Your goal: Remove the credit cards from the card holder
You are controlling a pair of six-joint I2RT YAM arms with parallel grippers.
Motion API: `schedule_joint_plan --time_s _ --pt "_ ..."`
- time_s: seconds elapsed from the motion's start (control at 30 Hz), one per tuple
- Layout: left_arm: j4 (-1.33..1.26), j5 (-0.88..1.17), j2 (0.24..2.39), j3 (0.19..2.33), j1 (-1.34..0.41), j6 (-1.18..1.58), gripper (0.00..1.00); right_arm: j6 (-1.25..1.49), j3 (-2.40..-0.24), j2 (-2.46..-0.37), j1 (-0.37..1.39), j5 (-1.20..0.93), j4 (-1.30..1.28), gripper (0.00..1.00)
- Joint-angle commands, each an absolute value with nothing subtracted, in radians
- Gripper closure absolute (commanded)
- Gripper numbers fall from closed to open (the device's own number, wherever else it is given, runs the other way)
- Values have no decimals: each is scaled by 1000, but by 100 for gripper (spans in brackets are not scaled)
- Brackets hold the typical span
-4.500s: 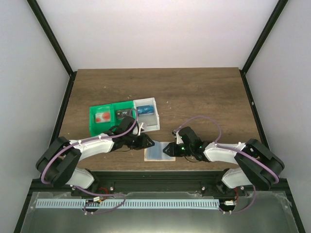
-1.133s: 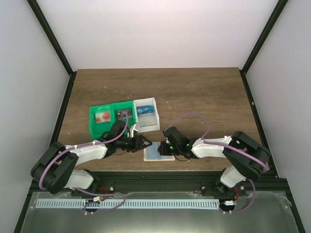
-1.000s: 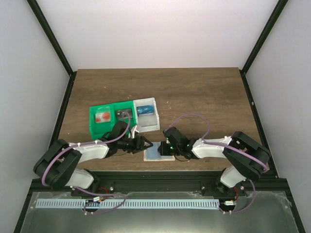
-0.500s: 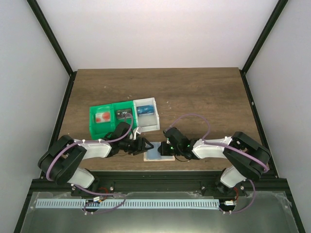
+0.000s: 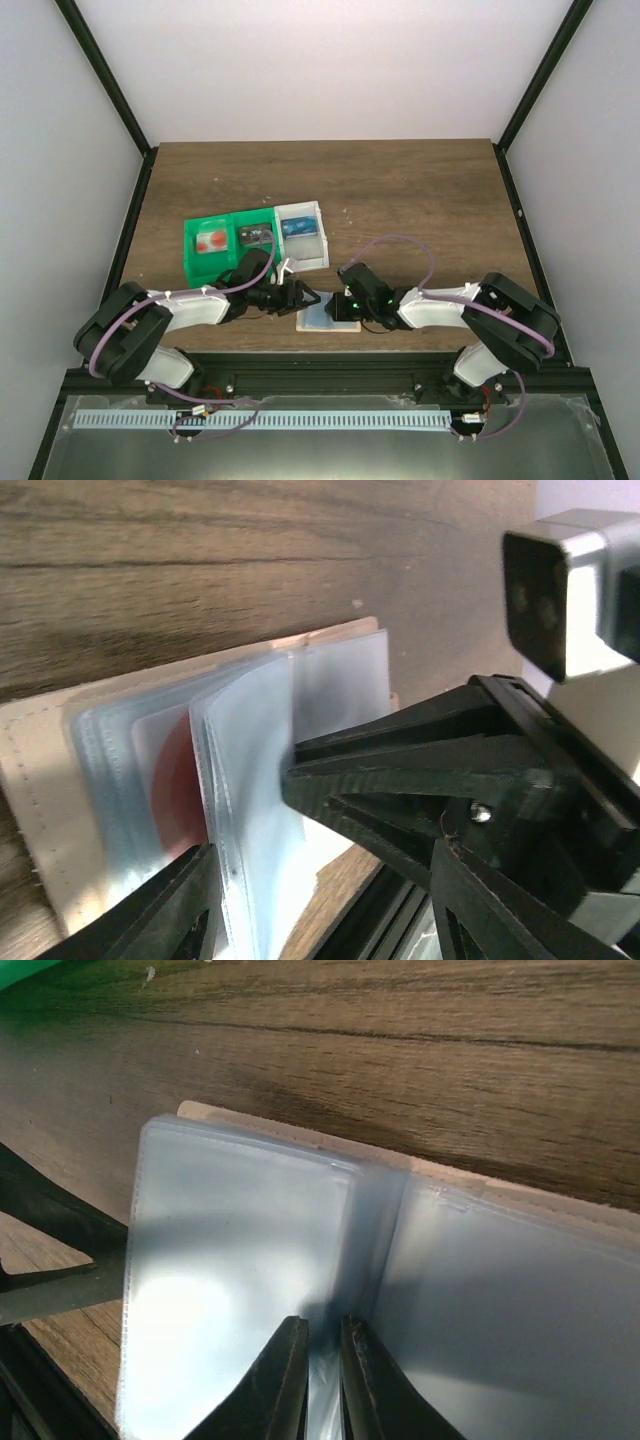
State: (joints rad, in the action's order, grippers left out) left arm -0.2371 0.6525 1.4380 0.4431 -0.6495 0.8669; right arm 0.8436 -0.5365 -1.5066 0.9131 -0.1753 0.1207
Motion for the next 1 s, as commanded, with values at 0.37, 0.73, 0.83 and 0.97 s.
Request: schedule_joint_plan --time_s 0.37,0.73,0.83,0.97 --pt "-331 696 1424 499 -707 922 41 805 -490 -1440 912 -178 209 86" --pt "-334 683 1433 514 -726 934 41 796 -467 -1375 913 -141 185 81" --pt "-355 686 1448 516 -736 945 40 781 -465 -1327 913 -99 126 80" --pt "-370 691 1464 532 -748 947 40 782 -446 -1232 912 -47 49 79"
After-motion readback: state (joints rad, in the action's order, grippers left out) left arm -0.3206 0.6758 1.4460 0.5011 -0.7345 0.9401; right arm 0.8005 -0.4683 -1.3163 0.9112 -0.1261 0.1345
